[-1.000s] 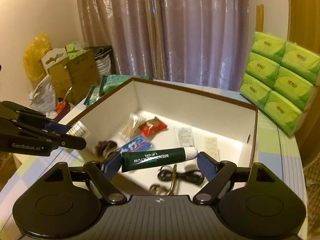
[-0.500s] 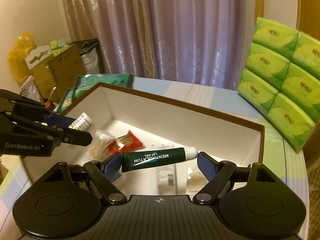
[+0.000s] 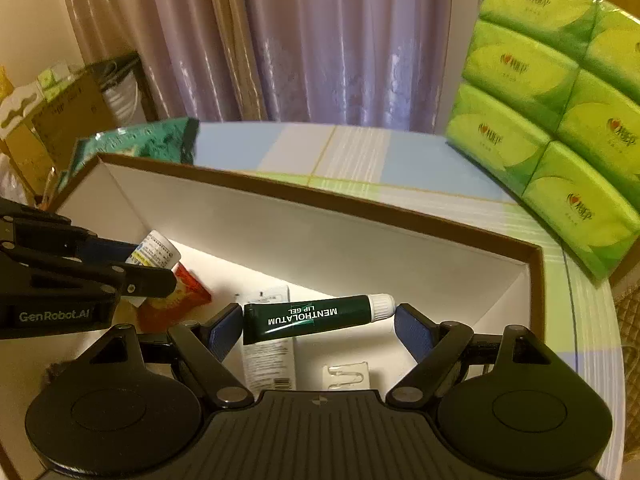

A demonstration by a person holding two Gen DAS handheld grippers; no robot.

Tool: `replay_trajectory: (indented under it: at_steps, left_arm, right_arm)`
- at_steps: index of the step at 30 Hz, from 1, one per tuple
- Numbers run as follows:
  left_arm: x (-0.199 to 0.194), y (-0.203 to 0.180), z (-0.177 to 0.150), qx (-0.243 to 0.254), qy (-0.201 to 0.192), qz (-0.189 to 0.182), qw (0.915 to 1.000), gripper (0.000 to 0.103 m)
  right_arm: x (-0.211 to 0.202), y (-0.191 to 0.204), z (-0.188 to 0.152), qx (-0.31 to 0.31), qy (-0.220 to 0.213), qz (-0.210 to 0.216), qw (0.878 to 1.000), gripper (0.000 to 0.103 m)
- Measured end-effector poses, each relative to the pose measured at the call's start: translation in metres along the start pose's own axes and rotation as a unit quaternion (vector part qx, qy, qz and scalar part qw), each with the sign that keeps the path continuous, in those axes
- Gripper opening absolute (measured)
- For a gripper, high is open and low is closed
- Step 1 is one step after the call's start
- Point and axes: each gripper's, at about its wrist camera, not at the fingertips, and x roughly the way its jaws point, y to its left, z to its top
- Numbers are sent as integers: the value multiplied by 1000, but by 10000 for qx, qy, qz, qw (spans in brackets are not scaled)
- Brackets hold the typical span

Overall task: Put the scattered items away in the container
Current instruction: 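Lower both items into the box and open both grippers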

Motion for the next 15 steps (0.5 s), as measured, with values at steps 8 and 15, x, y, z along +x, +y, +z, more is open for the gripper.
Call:
replay_trajectory:
  at_steps: [8, 15]
  left_arm:
    - [25, -3, 5, 27, 145, -11, 9999, 23]
    - [38, -2, 10, -63, 222, 49, 9997, 23]
  right_arm:
    - [19, -6, 1, 72, 307, -168, 9994, 80]
    - [23, -7, 2, 88, 334, -280, 9990, 80]
